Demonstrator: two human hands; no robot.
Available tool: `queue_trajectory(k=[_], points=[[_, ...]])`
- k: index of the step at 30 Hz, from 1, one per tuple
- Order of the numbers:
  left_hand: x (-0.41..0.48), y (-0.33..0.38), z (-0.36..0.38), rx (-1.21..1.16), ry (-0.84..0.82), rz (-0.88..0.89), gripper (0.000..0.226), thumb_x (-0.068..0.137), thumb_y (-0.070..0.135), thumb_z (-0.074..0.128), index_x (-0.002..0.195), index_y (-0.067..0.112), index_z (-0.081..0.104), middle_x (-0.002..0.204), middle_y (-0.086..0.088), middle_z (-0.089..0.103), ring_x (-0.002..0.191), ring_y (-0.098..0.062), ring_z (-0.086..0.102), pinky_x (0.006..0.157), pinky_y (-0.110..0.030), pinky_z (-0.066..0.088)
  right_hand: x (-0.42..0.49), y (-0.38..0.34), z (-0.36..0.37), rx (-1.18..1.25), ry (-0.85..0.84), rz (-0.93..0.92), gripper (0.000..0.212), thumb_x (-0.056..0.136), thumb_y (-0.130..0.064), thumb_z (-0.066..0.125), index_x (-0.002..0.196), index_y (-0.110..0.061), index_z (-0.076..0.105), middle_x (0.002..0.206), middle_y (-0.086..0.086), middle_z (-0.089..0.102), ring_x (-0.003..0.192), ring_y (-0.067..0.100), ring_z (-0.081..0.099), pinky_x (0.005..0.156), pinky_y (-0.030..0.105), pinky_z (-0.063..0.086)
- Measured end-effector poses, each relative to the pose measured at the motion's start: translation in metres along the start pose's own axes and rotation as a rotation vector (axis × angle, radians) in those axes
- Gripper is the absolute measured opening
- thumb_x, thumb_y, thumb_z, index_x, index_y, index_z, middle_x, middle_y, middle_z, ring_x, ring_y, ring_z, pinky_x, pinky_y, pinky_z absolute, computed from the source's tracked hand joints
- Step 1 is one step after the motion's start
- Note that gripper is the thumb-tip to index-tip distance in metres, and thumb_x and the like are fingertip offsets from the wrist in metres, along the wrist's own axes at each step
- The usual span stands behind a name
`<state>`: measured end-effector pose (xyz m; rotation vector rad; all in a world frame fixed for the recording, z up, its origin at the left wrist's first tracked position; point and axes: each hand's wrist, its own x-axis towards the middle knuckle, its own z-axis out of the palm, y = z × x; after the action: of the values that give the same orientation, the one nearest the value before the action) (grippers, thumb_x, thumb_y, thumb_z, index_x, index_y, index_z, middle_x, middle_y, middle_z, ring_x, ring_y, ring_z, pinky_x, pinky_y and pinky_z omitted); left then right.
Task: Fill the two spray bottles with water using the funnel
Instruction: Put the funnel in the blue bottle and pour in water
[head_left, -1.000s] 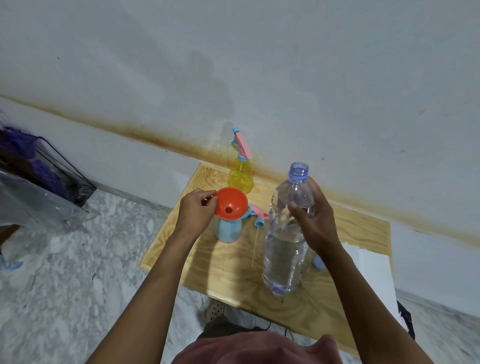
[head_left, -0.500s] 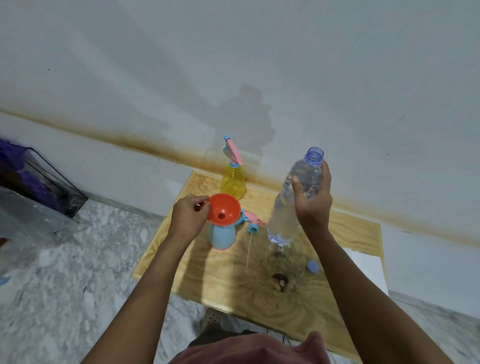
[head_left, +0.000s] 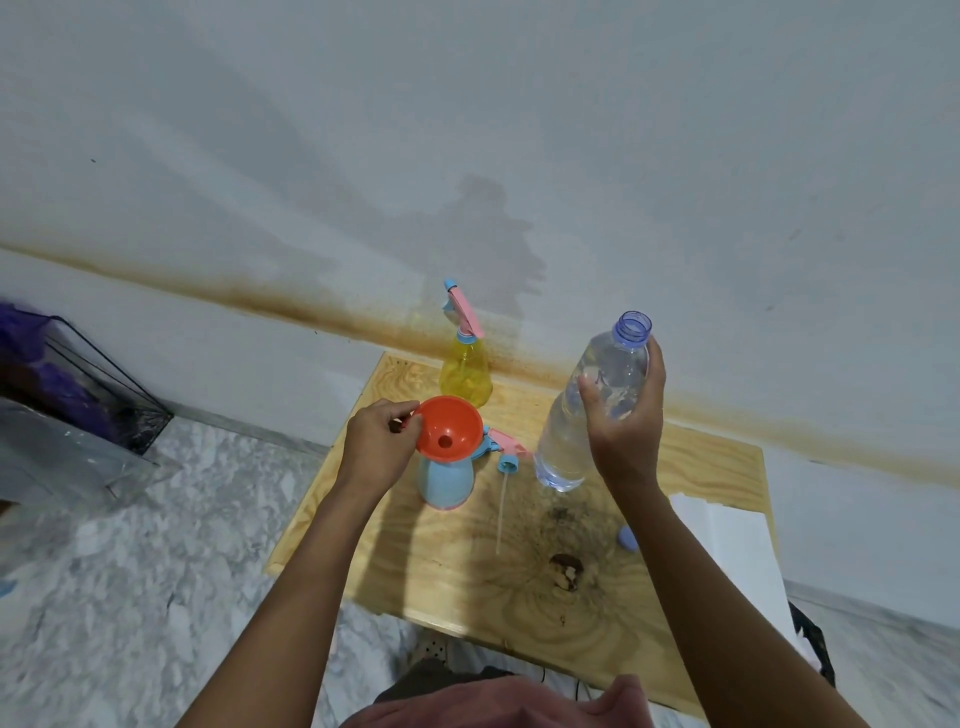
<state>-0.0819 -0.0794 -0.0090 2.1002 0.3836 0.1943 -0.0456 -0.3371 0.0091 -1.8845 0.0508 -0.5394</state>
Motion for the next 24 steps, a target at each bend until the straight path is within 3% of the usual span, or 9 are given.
queue_trajectory(k=[4, 6, 8, 9, 12, 14, 19, 24], points=[[0.001, -0.002, 0.000, -0.008, -0.003, -0.001, 0.025, 0.092, 0.011, 0.065, 0.115, 0.008, 0.072, 0.099, 0.001, 0.067, 0.086, -0.016, 0.066, 0.077, -0.018, 0.049, -0.036, -0.014, 0.004, -0.270, 0.272, -0.310, 0.060, 0.085, -0.034, 0.068, 0.133, -0.008, 0.043, 0.124, 0.019, 0.054, 0.117, 0.029, 0.052, 0.098, 0.041, 0.047], [0.001, -0.003, 0.000, -0.016, -0.006, -0.006, 0.025, 0.092, 0.011, 0.065, 0.116, 0.008, 0.073, 0.099, 0.000, 0.067, 0.087, -0.017, 0.066, 0.077, -0.019, 0.049, -0.056, -0.021, 0.013, -0.275, 0.117, -0.404, 0.043, 0.088, -0.034, 0.063, 0.124, -0.013, 0.050, 0.108, 0.008, 0.059, 0.096, 0.019, 0.057, 0.082, 0.036, 0.050], [0.000, -0.003, 0.001, -0.024, -0.008, -0.009, 0.026, 0.092, 0.012, 0.065, 0.116, 0.008, 0.073, 0.099, 0.001, 0.067, 0.089, -0.018, 0.067, 0.079, -0.022, 0.050, -0.066, -0.026, 0.027, -0.261, -0.177, -0.219, 0.037, 0.090, -0.040, 0.061, 0.124, -0.024, 0.055, 0.100, -0.007, 0.057, 0.083, 0.003, 0.054, 0.069, 0.030, 0.051], [-0.001, -0.004, 0.000, -0.026, -0.007, -0.005, 0.026, 0.092, 0.012, 0.065, 0.116, 0.008, 0.073, 0.099, 0.001, 0.067, 0.089, -0.018, 0.067, 0.079, -0.022, 0.051, -0.066, -0.027, 0.034, -0.250, -0.313, -0.056, 0.039, 0.091, -0.044, 0.061, 0.126, -0.028, 0.056, 0.101, -0.008, 0.058, 0.082, 0.003, 0.055, 0.069, 0.030, 0.053], [-0.003, -0.004, -0.001, -0.038, -0.006, 0.008, 0.025, 0.092, 0.012, 0.066, 0.115, 0.009, 0.073, 0.098, 0.001, 0.068, 0.088, -0.019, 0.068, 0.079, -0.024, 0.053, -0.056, -0.027, 0.053, -0.148, -0.571, 0.396, 0.049, 0.091, -0.049, 0.060, 0.133, -0.024, 0.053, 0.109, 0.000, 0.066, 0.096, 0.012, 0.062, 0.087, 0.035, 0.052], [-0.003, -0.005, -0.002, -0.041, -0.007, 0.006, 0.025, 0.091, 0.012, 0.066, 0.115, 0.009, 0.073, 0.098, 0.001, 0.068, 0.087, -0.018, 0.067, 0.079, -0.025, 0.054, -0.053, -0.026, 0.063, -0.180, -0.610, 0.413, 0.040, 0.092, -0.043, 0.060, 0.125, -0.020, 0.060, 0.106, 0.003, 0.071, 0.098, 0.017, 0.065, 0.086, 0.034, 0.050], [-0.002, -0.008, -0.002, -0.066, -0.010, 0.001, 0.025, 0.091, 0.013, 0.067, 0.115, 0.009, 0.073, 0.096, 0.002, 0.068, 0.084, -0.016, 0.066, 0.072, -0.014, 0.049, -0.048, -0.028, 0.071, -0.167, -0.579, 0.420, 0.015, 0.089, -0.020, 0.059, 0.098, -0.013, 0.069, 0.073, 0.004, 0.074, 0.067, 0.016, 0.068, 0.076, 0.041, 0.057], [0.000, -0.012, -0.004, -0.117, -0.027, -0.021, 0.025, 0.091, 0.013, 0.068, 0.115, 0.009, 0.073, 0.099, 0.000, 0.070, 0.088, -0.021, 0.068, 0.078, -0.024, 0.053, -0.045, -0.029, 0.076, -0.125, -0.554, 0.455, 0.009, 0.091, -0.016, 0.060, 0.090, -0.011, 0.067, 0.074, 0.006, 0.075, 0.064, 0.017, 0.073, 0.070, 0.040, 0.061]])
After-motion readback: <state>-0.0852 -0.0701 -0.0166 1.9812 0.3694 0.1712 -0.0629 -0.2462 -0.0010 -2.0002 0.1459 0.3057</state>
